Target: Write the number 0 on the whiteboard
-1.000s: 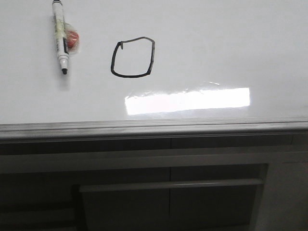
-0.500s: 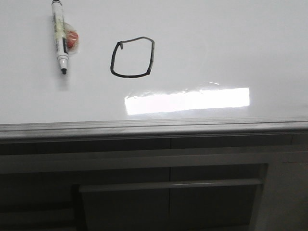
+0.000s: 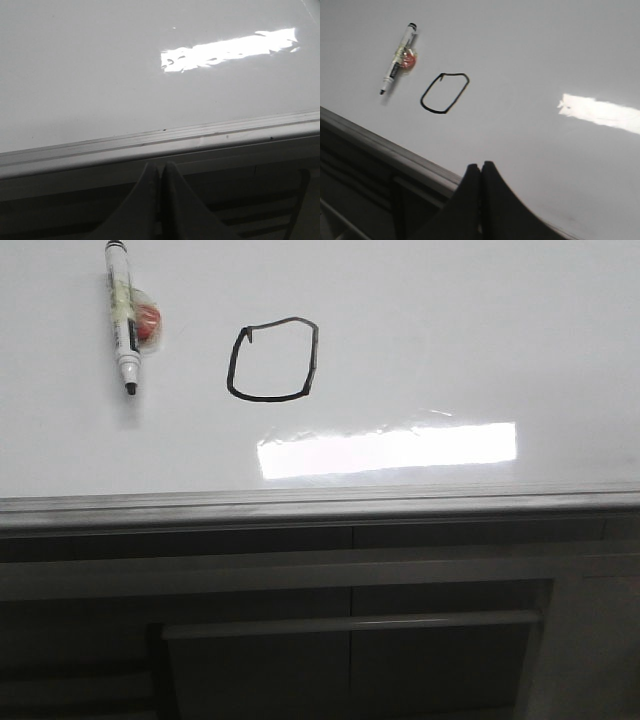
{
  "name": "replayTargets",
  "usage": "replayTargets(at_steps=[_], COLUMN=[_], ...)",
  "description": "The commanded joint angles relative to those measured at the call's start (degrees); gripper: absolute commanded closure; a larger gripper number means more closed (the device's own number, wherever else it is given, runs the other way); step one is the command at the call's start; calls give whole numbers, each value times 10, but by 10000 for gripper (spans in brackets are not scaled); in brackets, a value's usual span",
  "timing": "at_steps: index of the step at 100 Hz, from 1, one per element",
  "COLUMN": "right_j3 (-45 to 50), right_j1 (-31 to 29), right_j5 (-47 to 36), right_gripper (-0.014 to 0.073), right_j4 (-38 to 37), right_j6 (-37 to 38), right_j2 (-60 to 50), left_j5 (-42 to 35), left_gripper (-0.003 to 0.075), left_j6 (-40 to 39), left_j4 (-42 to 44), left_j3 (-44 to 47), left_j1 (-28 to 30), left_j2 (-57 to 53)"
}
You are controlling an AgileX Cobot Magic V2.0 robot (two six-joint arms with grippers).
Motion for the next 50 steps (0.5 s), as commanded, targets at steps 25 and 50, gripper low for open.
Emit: replayTargets(at_steps=[25, 50], right_j3=[164, 192], right_j1=[-29, -30], right_j5=[-117, 41], right_gripper=[662, 662], right_j4=[-394, -415], right_j6=[485, 486], right_j2=[-131, -192], left_j5=[-27, -27], left_gripper=[740, 740], left_j6=[-4, -4], left_j4=[-6, -6], left_j3=[17, 17], left_j1=[0, 0], left_j2=[-17, -17])
